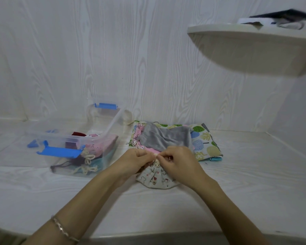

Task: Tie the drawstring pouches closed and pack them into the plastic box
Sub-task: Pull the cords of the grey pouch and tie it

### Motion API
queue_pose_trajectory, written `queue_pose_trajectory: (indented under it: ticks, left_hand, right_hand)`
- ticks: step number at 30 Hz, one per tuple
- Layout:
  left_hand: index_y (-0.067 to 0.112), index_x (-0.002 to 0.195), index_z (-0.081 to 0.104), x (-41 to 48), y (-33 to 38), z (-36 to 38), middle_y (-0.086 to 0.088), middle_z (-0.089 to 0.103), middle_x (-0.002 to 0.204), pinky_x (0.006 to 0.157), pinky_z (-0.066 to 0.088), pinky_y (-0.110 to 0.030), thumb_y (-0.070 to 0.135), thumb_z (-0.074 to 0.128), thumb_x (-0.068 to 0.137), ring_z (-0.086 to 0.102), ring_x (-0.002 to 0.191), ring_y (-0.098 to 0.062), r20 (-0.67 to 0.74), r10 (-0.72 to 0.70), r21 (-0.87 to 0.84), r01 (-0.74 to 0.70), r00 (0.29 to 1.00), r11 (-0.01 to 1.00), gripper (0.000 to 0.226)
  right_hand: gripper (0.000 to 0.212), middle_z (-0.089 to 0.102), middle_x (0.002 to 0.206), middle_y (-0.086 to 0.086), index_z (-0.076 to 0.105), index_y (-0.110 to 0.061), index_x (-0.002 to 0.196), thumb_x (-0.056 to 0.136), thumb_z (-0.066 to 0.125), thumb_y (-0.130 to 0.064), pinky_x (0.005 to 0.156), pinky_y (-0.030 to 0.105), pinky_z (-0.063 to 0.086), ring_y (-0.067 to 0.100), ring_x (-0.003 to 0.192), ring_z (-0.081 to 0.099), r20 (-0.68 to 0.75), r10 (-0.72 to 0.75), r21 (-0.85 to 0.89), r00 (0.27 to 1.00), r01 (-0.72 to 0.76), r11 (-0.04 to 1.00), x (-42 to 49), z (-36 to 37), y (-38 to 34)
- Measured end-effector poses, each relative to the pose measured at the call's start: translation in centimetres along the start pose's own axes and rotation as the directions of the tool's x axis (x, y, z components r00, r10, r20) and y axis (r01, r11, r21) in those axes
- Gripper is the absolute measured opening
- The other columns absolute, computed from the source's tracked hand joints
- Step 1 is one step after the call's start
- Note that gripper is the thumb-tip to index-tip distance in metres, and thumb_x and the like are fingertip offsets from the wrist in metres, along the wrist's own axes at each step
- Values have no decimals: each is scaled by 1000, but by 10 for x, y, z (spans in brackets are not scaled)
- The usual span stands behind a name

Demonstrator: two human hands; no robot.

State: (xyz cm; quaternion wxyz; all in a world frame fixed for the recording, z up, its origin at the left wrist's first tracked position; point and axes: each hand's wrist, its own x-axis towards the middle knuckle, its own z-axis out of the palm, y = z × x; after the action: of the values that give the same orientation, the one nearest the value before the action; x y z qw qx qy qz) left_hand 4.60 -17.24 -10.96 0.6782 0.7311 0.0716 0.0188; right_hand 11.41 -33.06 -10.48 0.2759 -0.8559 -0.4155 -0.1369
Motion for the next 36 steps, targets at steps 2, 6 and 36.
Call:
queue_pose_trajectory:
  ticks: [2, 6, 36]
  left_hand:
    - [5, 94, 75, 0, -1, -2, -7, 64, 76, 70, 47, -25, 18, 66, 89, 53, 65, -10, -10, 25, 32, -25, 1000, 999, 17]
    - [2, 88, 70, 0, -4, -5, -13, 64, 79, 75, 50, -29, 7, 62, 90, 57, 71, -16, -96, 55, 82, -47, 994, 995, 10]
    - [6, 107, 63, 5, 97, -1, -14, 73, 93, 81, 57, -38, 72, 19, 90, 70, 88, -27, 80, 36, -544, 14, 996, 839, 81]
  right_hand:
    - [26, 61, 71, -9, 72, -18, 79, 92, 54, -33, 63, 34, 49, 9, 66, 54, -9, -34, -99, 999, 33, 995, 1, -1, 3]
    - [23, 52, 69, -12, 68, -17, 75, 90, 55, -28, 55, 34, 49, 9, 60, 51, -41, -116, -204, 992, 106, 973, -4, -1, 6]
    - [22, 63, 93, -8, 59, -16, 104, 85, 70, -13, 76, 20, 49, 5, 86, 61, -471, -45, 329, 881, 223, 918, 42, -44, -56]
